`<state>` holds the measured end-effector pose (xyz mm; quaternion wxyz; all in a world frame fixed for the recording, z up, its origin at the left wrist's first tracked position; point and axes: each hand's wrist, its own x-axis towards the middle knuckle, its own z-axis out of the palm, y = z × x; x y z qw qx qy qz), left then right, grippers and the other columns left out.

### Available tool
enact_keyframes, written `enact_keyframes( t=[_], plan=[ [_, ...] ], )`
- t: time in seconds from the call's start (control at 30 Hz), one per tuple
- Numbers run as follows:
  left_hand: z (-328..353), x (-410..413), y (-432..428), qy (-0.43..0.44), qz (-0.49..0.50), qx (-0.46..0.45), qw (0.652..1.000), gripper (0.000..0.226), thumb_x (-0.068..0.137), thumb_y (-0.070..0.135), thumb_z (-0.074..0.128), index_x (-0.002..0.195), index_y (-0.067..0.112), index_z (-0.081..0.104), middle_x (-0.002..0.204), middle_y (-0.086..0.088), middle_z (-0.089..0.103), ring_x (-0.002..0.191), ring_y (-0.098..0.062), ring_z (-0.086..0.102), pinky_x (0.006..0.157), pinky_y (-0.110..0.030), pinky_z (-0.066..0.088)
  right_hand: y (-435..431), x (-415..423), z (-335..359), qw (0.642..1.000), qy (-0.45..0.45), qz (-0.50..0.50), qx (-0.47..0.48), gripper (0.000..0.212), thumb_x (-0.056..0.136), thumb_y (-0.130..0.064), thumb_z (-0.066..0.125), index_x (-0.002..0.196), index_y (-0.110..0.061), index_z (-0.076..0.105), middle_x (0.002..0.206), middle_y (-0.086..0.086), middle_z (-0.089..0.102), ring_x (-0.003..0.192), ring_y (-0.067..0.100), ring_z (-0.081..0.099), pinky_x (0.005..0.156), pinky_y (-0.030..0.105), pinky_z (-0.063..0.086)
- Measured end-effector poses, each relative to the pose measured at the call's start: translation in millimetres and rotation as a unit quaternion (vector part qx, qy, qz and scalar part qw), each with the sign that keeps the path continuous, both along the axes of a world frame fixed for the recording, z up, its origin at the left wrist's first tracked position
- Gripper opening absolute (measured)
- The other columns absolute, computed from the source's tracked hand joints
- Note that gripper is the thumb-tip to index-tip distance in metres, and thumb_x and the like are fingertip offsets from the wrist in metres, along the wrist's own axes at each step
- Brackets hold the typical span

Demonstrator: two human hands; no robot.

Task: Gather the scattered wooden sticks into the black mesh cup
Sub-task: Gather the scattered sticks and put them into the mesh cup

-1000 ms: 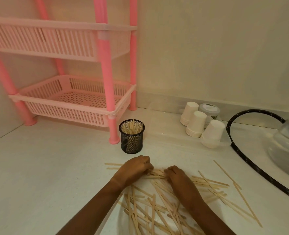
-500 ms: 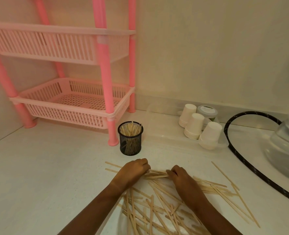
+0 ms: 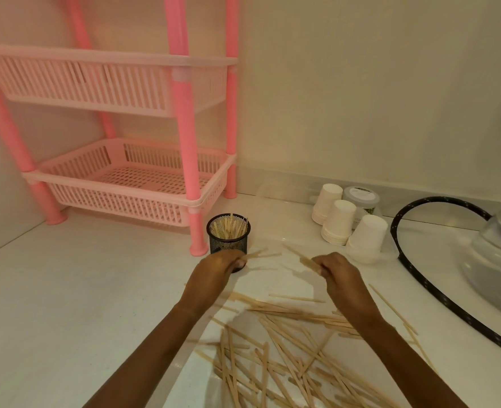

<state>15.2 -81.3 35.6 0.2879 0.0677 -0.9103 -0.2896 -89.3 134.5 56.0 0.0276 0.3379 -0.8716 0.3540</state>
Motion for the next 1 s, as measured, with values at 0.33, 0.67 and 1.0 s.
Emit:
enact_keyframes(
  t=[0.33, 0.67, 1.0],
  plan=[
    [57.2, -28.5, -7.4, 0.205, 0.02, 0.322, 0.924, 0.022, 0.093, 0.004, 0.046, 0.084, 0.023, 0.052, 0.088, -0.004, 0.068, 0.088, -0.015, 0.065, 0.083, -0.024, 0.05, -84.9, -1.6, 69.0, 0.885, -0.258, 0.034, -0.386, 0.022, 0.091, 0.004, 0.044, 0.107, -0.001, 0.059, 0.087, 0.004, 0.063, 0.077, 0.004, 0.061, 0.067, 0.006, 0.051],
    [39.2, -46.9, -22.6, 0.165, 0.119, 0.254, 0.945, 0.01, 0.092, 0.001, 0.047, 0.097, -0.001, 0.055, 0.092, -0.01, 0.068, 0.086, -0.015, 0.062, 0.068, 0.001, 0.042, -157.7, -5.2, 63.7, 0.886, -0.243, 0.009, -0.395, 0.02, 0.09, 0.002, 0.044, 0.105, -0.001, 0.058, 0.107, 0.023, 0.065, 0.095, 0.025, 0.06, 0.077, 0.027, 0.047],
    [23.4, -36.5, -19.9, 0.144, 0.145, 0.237, 0.95, 0.028, 0.09, -0.001, 0.048, 0.118, 0.002, 0.05, 0.113, -0.017, 0.063, 0.108, -0.024, 0.057, 0.095, -0.032, 0.044, -150.6, 1.2, 23.9, 0.914, -0.254, 0.027, -0.314, 0.038, 0.087, 0.002, 0.052, 0.122, -0.012, 0.045, 0.115, 0.011, 0.059, 0.106, 0.015, 0.055, 0.095, 0.03, 0.044]
  ],
)
